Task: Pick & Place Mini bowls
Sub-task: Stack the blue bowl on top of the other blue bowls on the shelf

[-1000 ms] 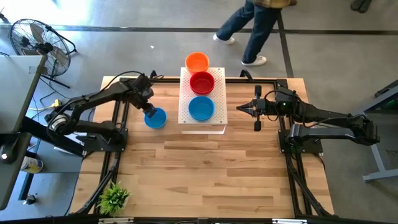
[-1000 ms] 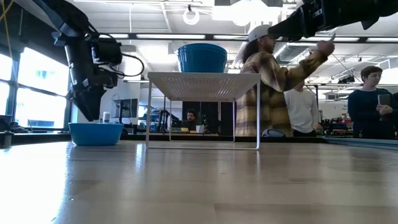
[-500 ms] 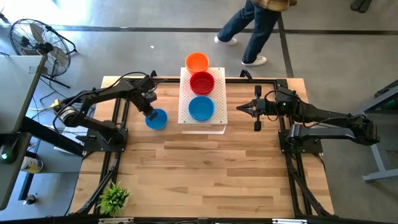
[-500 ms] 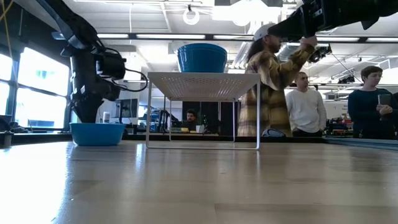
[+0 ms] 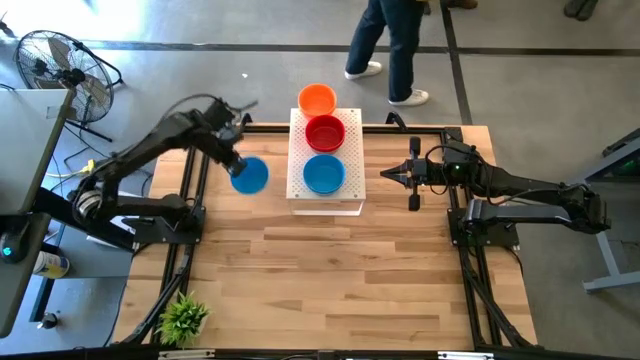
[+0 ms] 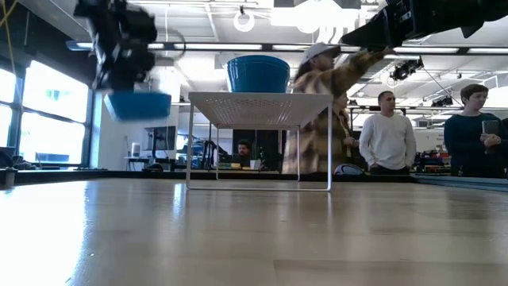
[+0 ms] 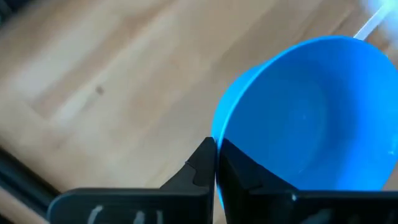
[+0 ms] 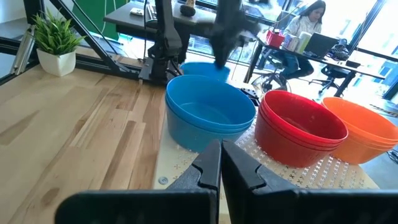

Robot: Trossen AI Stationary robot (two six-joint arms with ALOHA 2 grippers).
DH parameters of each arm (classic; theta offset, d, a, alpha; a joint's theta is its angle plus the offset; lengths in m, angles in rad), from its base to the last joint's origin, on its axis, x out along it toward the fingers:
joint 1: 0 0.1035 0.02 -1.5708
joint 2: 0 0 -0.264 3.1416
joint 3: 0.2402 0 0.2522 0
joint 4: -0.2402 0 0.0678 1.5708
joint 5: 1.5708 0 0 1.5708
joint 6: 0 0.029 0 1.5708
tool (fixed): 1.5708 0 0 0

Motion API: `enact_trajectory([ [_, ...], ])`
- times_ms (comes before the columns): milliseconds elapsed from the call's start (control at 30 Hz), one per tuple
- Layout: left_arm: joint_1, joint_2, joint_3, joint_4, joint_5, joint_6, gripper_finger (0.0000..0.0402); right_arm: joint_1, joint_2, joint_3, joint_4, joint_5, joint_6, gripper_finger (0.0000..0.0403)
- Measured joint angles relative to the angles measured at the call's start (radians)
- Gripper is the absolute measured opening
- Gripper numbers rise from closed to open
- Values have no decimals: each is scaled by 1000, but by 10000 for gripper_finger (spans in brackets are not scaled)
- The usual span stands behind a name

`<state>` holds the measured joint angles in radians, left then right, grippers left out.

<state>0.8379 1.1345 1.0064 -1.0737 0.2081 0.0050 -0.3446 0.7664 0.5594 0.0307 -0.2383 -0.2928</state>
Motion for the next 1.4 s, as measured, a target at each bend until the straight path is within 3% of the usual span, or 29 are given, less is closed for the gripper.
enact_trajectory([
  [167, -14, -2, 244, -75, 20, -33, 2, 0, 0, 0, 0, 0, -2, 2],
  [367, -134, 120, 470, -62, 76, -97, 1, 0, 0, 0, 0, 0, 0, 2],
  [767, -306, 394, 748, -13, 175, -192, 0, 0, 0, 0, -5, 0, 0, 1],
  [1033, -333, 500, 816, 10, 192, -288, 0, 0, 0, 0, -15, 0, 0, 1],
  [1400, -370, 550, 812, 12, 85, -408, 0, 0, 0, 0, -34, 0, -1, 2],
])
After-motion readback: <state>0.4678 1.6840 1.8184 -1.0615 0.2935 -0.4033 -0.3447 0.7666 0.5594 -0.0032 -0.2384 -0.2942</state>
